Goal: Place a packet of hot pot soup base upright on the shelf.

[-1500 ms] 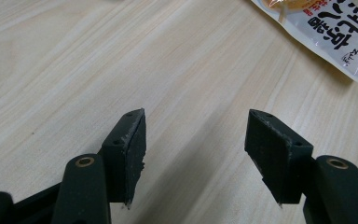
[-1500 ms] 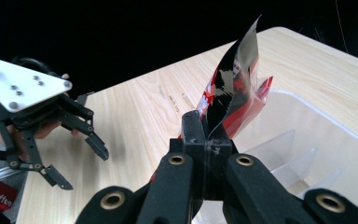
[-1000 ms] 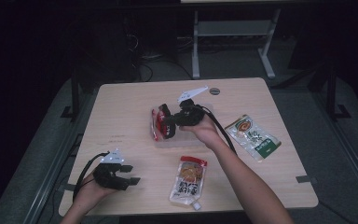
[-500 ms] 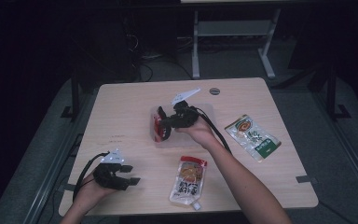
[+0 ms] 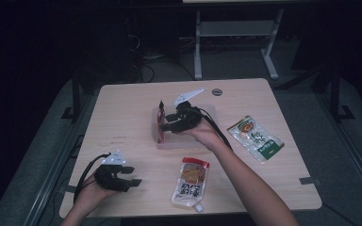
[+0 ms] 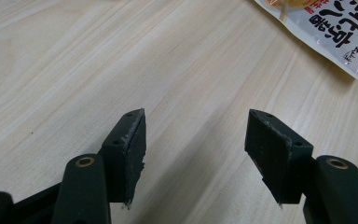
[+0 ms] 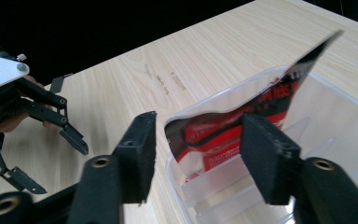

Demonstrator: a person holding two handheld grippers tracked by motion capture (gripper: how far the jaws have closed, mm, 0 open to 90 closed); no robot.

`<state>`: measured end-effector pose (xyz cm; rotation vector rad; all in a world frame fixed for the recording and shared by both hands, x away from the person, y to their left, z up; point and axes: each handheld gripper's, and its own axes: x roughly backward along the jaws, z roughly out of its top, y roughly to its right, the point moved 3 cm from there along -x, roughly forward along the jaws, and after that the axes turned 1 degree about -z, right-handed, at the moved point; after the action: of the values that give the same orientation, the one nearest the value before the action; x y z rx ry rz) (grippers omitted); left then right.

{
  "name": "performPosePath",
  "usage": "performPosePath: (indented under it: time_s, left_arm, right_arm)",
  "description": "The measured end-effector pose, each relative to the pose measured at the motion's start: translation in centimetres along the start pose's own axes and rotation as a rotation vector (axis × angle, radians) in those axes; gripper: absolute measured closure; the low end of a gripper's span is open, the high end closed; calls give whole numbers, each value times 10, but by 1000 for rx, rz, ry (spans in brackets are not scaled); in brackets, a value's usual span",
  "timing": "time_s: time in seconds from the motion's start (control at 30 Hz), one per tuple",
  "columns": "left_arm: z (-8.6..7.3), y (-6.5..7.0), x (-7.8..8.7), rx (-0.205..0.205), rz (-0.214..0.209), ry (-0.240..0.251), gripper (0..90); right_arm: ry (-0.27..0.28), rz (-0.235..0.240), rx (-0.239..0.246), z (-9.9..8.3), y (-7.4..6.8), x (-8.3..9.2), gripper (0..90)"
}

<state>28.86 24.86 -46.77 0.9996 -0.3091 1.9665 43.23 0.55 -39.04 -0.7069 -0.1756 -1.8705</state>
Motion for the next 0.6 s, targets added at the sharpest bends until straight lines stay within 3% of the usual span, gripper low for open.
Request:
performPosePath:
  time_s: [0.27,0.6]
  left_arm:
    - [0,0,0,-1,1,0,382]
    - [1,1,0,-5,2,3,373]
  right_arm:
    - [-6,-16,9,0,-4,8,314]
    - [-16,-29,42,-10,-10,24,272]
